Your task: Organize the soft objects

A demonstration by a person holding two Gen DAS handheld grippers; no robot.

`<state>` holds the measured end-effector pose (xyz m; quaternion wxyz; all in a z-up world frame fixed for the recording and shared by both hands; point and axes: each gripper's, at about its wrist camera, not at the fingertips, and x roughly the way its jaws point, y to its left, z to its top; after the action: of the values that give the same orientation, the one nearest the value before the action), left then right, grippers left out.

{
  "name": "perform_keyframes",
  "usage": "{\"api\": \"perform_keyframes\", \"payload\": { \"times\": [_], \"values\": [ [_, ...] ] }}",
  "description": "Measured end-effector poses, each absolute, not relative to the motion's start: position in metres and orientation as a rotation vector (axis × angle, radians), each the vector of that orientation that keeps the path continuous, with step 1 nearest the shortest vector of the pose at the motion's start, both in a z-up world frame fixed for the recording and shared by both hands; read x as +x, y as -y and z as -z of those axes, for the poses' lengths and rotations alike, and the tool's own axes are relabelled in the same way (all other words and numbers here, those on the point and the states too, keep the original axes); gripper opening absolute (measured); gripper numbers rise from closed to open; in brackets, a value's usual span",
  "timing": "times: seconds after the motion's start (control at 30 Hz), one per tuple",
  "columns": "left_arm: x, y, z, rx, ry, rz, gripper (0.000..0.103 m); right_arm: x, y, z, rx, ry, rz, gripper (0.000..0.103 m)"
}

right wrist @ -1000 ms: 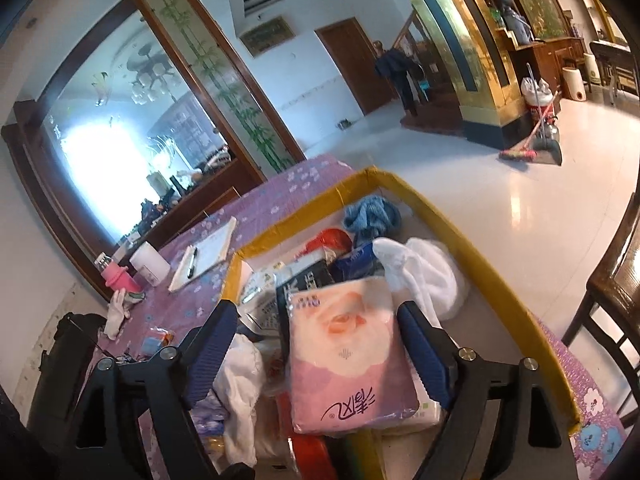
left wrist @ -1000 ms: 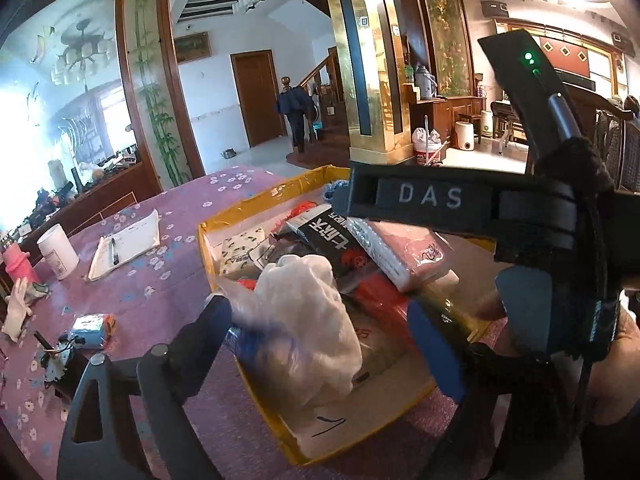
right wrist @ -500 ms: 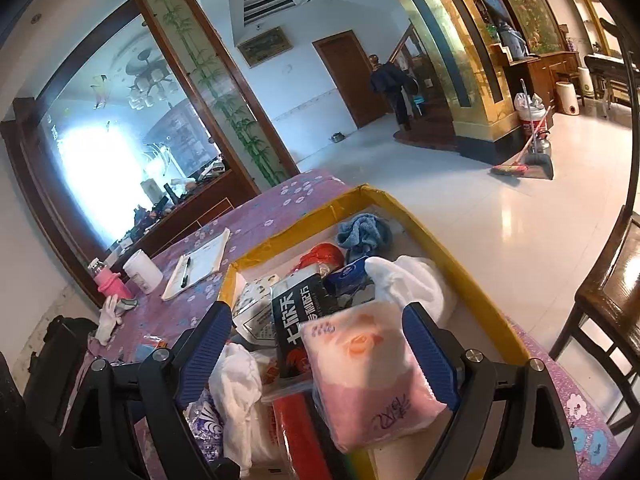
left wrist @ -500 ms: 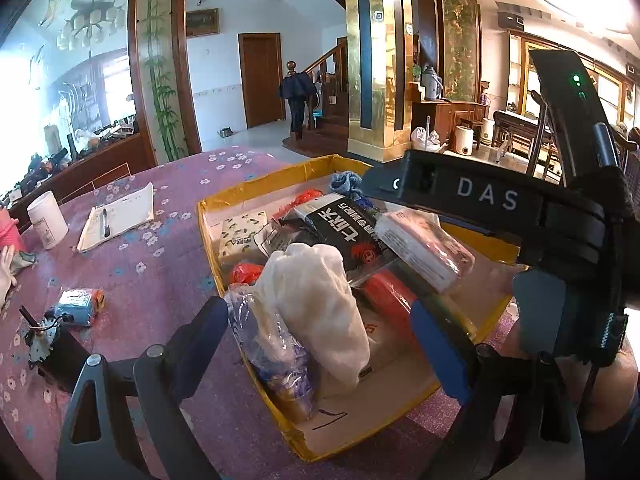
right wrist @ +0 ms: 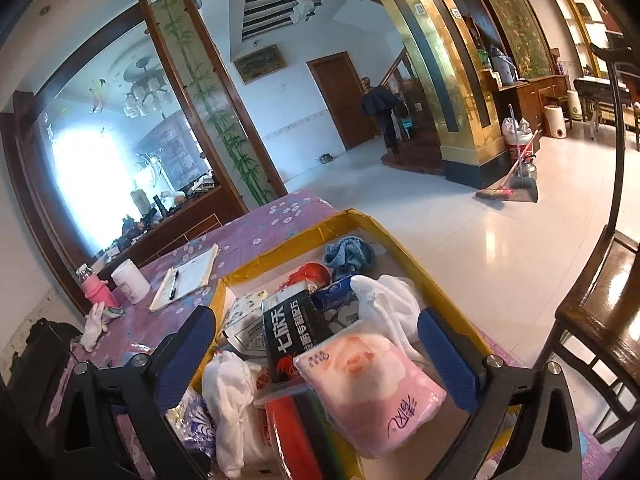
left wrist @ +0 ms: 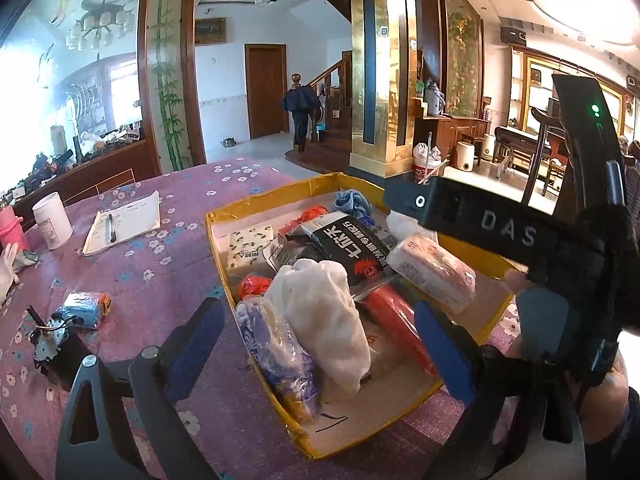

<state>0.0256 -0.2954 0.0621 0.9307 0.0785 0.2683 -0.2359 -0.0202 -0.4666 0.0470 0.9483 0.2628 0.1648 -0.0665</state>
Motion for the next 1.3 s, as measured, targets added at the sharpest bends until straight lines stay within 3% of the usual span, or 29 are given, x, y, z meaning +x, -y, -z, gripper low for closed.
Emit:
{"api": "perform_keyframes", "payload": {
  "times": [1.3],
  "values": [
    [0.002,0.26,-0.085,0.08,-0.512,0.44,0.099,-0.134,0.458,-0.084,0.468,-0.219,0.227,0.102]
  ]
}}
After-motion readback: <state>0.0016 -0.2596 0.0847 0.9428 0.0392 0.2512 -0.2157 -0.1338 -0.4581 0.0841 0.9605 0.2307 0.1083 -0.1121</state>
